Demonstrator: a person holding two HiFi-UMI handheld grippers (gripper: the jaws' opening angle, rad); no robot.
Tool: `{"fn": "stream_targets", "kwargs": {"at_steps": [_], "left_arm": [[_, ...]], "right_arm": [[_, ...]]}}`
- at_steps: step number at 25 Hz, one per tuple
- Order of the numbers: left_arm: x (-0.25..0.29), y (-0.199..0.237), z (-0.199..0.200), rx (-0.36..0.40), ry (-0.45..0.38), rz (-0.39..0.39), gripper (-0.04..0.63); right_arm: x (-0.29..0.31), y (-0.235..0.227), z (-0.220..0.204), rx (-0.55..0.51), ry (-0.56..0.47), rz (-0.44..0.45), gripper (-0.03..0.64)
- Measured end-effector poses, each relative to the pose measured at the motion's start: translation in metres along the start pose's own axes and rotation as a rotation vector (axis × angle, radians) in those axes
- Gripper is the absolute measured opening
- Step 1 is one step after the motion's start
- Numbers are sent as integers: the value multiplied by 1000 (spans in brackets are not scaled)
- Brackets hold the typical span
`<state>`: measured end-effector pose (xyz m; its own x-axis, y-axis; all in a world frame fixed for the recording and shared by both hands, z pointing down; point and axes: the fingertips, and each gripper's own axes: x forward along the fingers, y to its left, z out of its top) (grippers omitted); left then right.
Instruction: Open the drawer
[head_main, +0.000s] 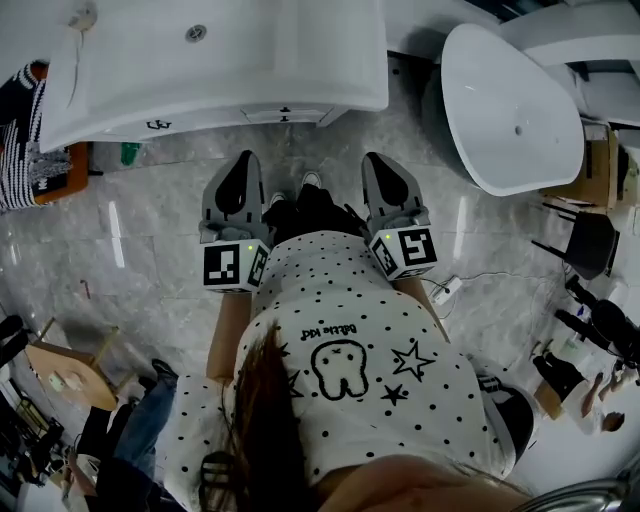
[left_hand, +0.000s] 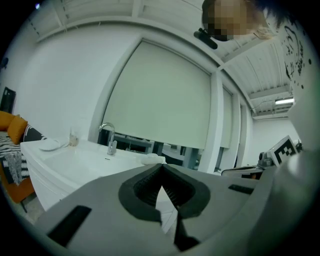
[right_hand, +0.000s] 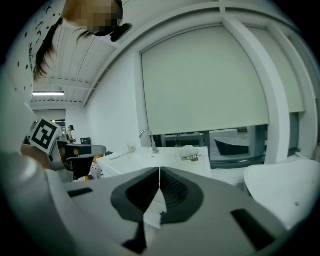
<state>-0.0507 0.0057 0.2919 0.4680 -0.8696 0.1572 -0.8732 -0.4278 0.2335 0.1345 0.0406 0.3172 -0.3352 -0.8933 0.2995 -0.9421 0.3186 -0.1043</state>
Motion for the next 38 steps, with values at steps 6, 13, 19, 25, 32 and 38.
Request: {"fn": "stream_targets", "kwargs": {"at_steps": [6,13,19,25,32,38], "left_arm": [[11,6,-4,-20,3,45,5],[11,15,-5,-7,44,44,5],[27,31,-47,20,166,37,6],[67,46,-120,15,289,25,89],[119,63,-234,17,438,19,120],[166,85,-329,-4,518,26,156]], "right_arm": [[16,-14,3,-10,8,25,15],[22,-12,13,1,1,12,15],[28,-6,8,14,19,6,15],[39,-4,-12,19,84,15,15],[53,-1,-47,39,174,47,15],[63,5,-97,74,264,49,15]]}}
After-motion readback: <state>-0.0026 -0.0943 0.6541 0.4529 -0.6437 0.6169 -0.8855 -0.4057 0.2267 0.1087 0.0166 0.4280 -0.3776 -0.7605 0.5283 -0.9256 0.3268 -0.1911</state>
